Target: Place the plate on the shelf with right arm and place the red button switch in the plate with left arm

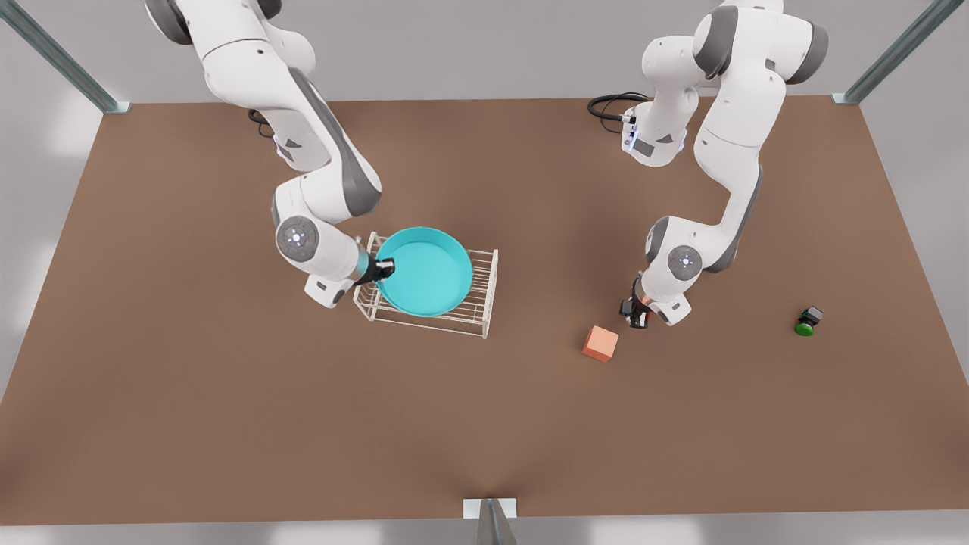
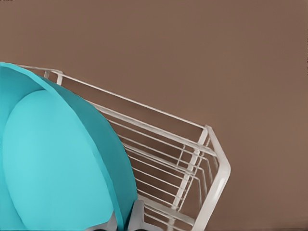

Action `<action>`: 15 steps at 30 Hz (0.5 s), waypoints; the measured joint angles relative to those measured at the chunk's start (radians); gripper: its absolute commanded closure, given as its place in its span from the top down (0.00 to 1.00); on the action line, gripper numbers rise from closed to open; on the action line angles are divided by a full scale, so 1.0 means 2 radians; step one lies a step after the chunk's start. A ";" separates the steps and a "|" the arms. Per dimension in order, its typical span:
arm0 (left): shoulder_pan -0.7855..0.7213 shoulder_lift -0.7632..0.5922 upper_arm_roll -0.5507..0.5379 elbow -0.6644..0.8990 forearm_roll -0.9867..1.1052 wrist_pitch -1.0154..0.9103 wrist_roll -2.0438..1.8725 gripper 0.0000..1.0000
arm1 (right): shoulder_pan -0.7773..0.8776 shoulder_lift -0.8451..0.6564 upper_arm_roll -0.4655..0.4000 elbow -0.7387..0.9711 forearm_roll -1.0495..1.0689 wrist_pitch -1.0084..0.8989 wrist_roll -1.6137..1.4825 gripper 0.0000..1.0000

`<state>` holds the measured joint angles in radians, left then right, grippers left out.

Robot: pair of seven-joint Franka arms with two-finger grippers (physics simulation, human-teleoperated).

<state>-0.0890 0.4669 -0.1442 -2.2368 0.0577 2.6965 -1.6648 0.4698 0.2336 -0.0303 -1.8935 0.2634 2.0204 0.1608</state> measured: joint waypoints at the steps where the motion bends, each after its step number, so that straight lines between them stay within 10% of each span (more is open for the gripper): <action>1: 0.000 -0.001 0.000 0.000 0.000 0.000 -0.001 0.17 | 0.000 0.000 0.000 -0.003 0.000 0.005 0.009 0.16; 3: 0.000 -0.005 0.000 0.000 0.000 -0.001 -0.002 0.14 | 0.001 0.000 0.000 -0.006 0.001 0.013 0.026 0.17; 4: 0.000 -0.007 0.000 0.000 -0.001 -0.002 -0.002 0.14 | 0.001 0.000 0.000 -0.007 0.001 0.015 0.034 0.38; 5: 0.000 -0.009 0.000 0.000 -0.001 -0.003 -0.003 0.14 | 0.001 0.000 0.000 -0.007 0.000 0.018 0.042 1.00; 15: 0.003 -0.092 0.000 0.006 -0.001 -0.062 -0.005 0.14 | 0.000 -0.013 -0.003 -0.004 0.000 0.027 0.101 1.00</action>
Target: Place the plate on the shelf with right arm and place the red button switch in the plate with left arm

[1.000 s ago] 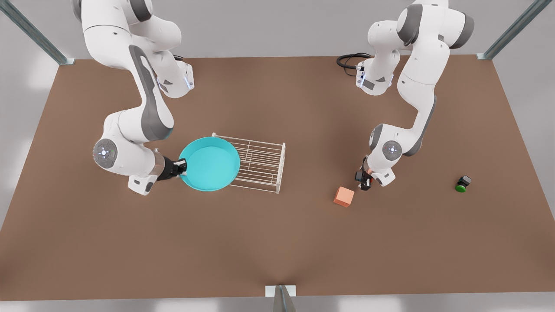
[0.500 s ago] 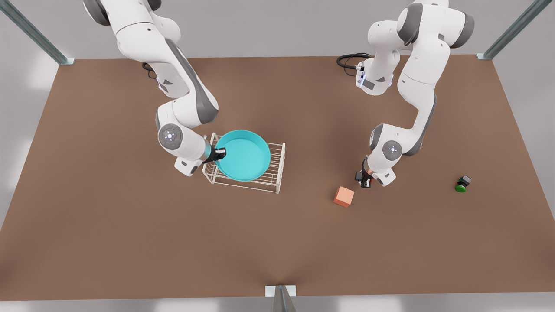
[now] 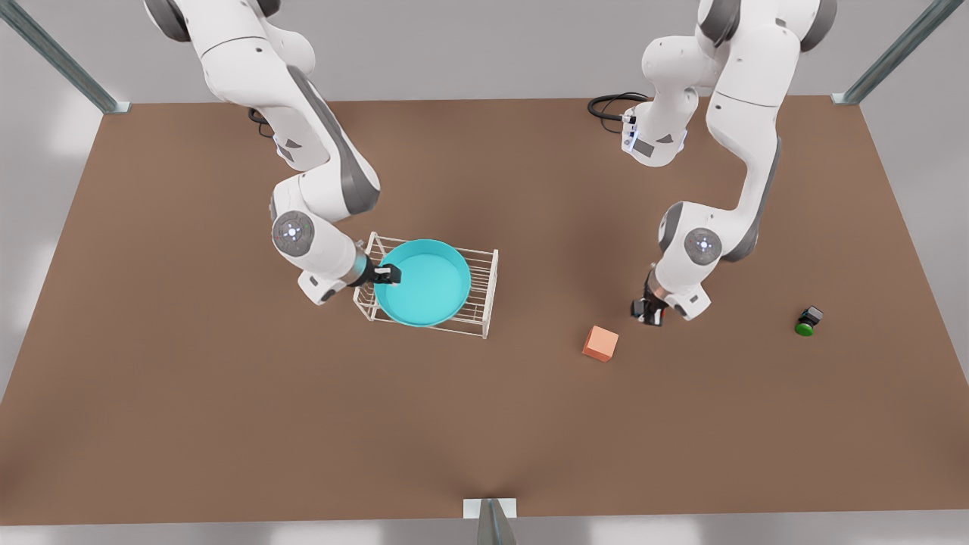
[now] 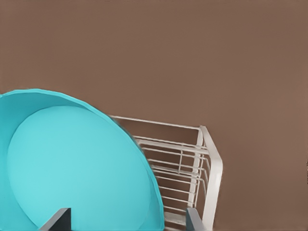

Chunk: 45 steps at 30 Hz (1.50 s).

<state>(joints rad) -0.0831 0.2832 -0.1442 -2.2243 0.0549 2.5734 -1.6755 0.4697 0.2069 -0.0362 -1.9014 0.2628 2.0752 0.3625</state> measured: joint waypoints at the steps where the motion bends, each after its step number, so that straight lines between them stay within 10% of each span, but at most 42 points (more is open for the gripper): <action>1: 0.000 -0.011 -0.001 0.005 0.000 -0.013 0.000 0.14 | 0.000 -0.010 -0.001 0.002 0.000 0.000 0.004 1.00; 17: -0.065 0.001 -0.134 0.258 -0.008 -0.234 -0.019 0.14 | -0.152 -0.066 -0.060 0.163 -0.089 -0.192 -0.070 1.00; 32: -0.245 0.230 -0.131 0.554 -0.003 -0.256 -0.070 0.16 | -0.114 -0.042 -0.068 0.173 -0.098 -0.226 -0.122 1.00; 33: -0.250 0.236 -0.130 0.559 -0.002 -0.249 -0.073 0.30 | -0.112 -0.042 -0.068 0.173 -0.098 -0.225 -0.125 1.00; 34: -0.254 0.240 -0.129 0.563 -0.001 -0.242 -0.076 0.84 | -0.111 -0.042 -0.068 0.173 -0.098 -0.225 -0.127 1.00; 35: -0.255 0.242 -0.128 0.564 0.001 -0.235 -0.080 1.00 | -0.110 -0.042 -0.068 0.173 -0.098 -0.224 -0.129 1.00; 45: -0.176 0.183 -0.130 0.522 0.046 -0.314 -0.086 1.00 | -0.111 -0.042 -0.068 0.173 -0.100 -0.223 -0.143 1.00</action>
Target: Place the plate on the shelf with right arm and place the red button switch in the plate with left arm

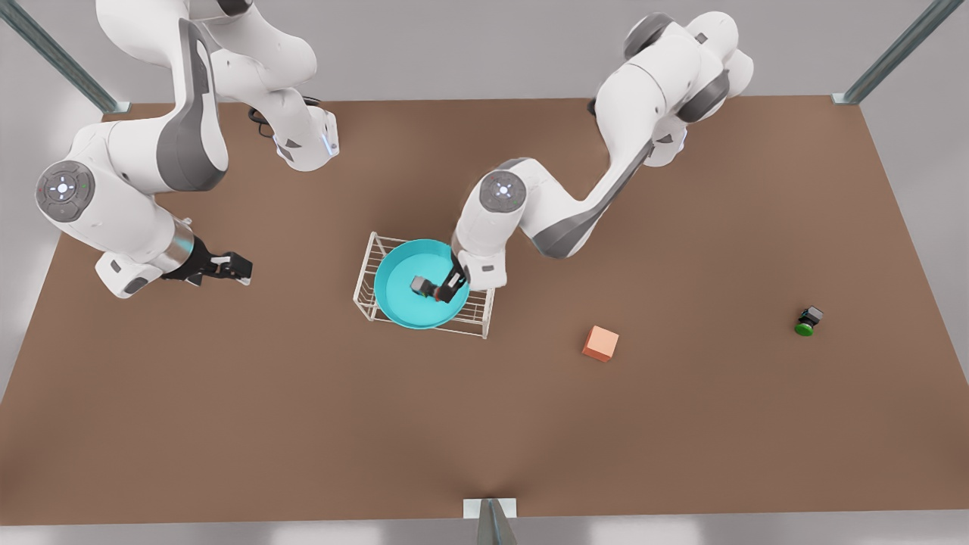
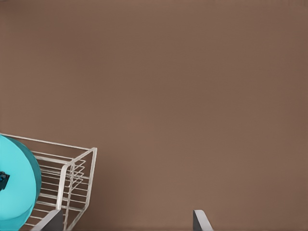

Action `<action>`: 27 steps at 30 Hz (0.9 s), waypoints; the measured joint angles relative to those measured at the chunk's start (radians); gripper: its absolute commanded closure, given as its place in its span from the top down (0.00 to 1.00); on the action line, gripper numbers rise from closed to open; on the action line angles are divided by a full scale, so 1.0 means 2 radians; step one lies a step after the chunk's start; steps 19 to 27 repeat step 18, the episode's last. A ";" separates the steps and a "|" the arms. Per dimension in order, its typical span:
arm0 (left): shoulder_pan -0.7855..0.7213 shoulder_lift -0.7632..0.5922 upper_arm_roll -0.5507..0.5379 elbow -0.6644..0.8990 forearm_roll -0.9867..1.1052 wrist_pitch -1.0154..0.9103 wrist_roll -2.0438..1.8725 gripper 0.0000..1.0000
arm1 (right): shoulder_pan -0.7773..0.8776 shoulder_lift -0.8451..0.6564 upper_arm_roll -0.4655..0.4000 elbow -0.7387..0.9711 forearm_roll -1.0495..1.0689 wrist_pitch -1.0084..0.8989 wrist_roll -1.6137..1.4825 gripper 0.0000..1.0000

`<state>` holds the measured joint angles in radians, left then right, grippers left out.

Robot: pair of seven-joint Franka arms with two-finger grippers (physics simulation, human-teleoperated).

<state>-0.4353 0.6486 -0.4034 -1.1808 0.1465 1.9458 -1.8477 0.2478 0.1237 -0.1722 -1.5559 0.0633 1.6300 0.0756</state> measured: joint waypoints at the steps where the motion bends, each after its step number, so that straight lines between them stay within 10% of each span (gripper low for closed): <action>1: 0.049 -0.027 0.001 -0.027 0.006 -0.026 0.017 1.00 | 0.000 0.000 0.000 0.000 0.000 0.000 -0.001 1.00; 6: 0.246 -0.091 0.002 -0.090 0.056 -0.124 0.161 1.00 | -0.001 0.000 0.000 0.000 -0.001 0.000 -0.006 1.00; 10: 0.385 -0.246 0.003 -0.324 0.024 -0.081 0.297 1.00 | 0.000 0.000 0.000 0.000 -0.005 0.000 -0.008 1.00; 27: 0.388 -0.260 0.000 -0.319 -0.008 -0.043 0.503 1.00 | 0.001 0.000 0.001 0.000 -0.007 0.000 -0.012 1.00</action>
